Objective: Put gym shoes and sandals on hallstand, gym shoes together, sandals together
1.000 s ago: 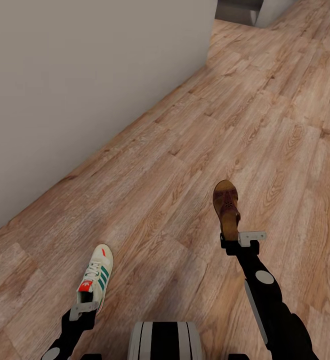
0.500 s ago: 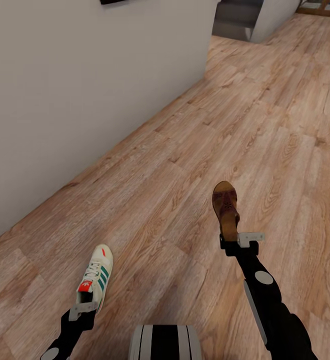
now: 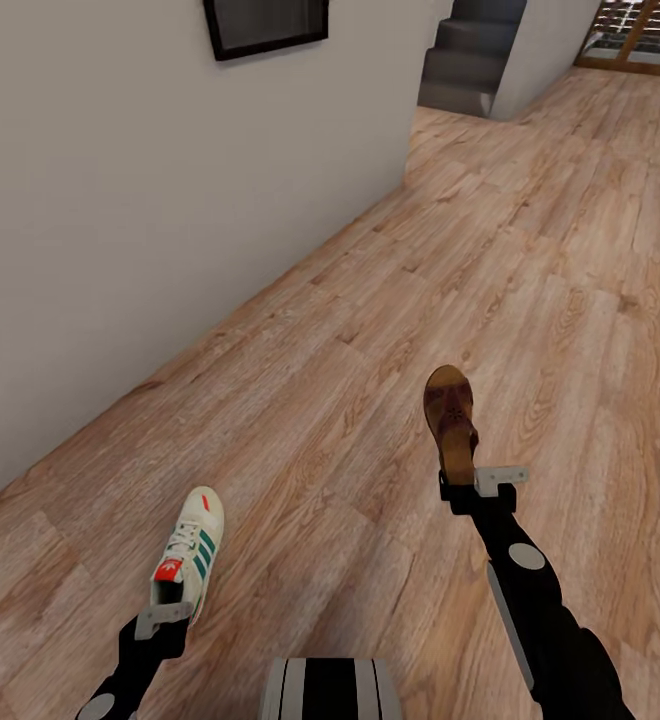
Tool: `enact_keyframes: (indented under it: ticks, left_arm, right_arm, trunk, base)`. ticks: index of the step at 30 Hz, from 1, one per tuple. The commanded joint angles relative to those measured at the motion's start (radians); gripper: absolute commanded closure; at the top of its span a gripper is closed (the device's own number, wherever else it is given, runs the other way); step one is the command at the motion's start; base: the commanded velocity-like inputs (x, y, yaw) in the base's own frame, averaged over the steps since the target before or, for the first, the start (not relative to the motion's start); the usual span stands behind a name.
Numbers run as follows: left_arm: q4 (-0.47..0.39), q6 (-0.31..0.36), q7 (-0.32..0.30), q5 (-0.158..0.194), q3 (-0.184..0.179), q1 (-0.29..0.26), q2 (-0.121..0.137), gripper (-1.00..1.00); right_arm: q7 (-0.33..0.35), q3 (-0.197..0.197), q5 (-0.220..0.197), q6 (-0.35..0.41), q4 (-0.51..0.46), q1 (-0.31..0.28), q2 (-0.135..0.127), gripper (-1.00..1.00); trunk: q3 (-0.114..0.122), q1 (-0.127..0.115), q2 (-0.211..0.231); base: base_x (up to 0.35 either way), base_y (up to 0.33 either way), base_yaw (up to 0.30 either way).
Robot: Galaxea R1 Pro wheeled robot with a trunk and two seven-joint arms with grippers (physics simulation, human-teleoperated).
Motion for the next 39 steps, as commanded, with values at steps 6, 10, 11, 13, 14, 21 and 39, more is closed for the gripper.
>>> enact_keyframes:
  ticks: [6,10,11,13,14,21,39]
  left_arm:
    - [0.000,-0.004,0.001,0.013,0.002,0.010,0.001,1.00]
    - [0.006,-0.007,0.004,0.016,0.002,0.012,0.000,1.00]
    - [0.012,-0.031,0.005,0.018,0.002,0.011,-0.001,1.00]
    - [0.015,-0.051,0.005,0.020,0.002,0.010,-0.002,1.00]
    - [0.016,-0.058,0.005,0.022,0.002,0.010,-0.003,1.00]
    - [0.017,-0.066,0.004,0.024,0.002,0.010,-0.009,1.00]
    - [0.062,-0.085,0.003,0.051,0.004,0.011,-0.009,1.00]
  right_arm:
    - [0.000,0.000,0.005,0.006,0.000,0.001,0.001,1.00]
    - [0.000,0.001,0.004,0.006,-0.004,0.002,0.001,1.00]
    - [0.000,0.008,0.004,0.005,-0.001,0.002,0.001,1.00]
    - [-0.001,0.025,0.004,0.004,0.000,0.004,0.002,1.00]
    - [-0.002,0.040,0.005,0.004,0.001,0.007,0.002,1.00]
    - [-0.002,0.067,0.005,-0.007,0.120,0.030,0.003,1.00]
    - [-0.006,-0.064,0.009,-0.364,0.203,0.215,-0.009,1.00]
  trunk:
    - [0.023,-0.003,0.001]
    - [0.038,-0.005,0.002]
    - [0.042,-0.005,0.002]
    - [0.050,-0.006,0.003]
    - [0.054,-0.006,0.003]
    - [0.082,-0.010,0.005]
    - [0.173,-0.018,0.009]
  base:
    - [0.000,0.000,0.000]
    - [0.000,0.000,0.000]
    - [0.000,0.000,0.000]
    - [0.000,0.000,0.000]
    - [0.000,0.000,0.000]
    - [0.000,0.000,-0.027]
    - [0.000,0.000,-0.194]
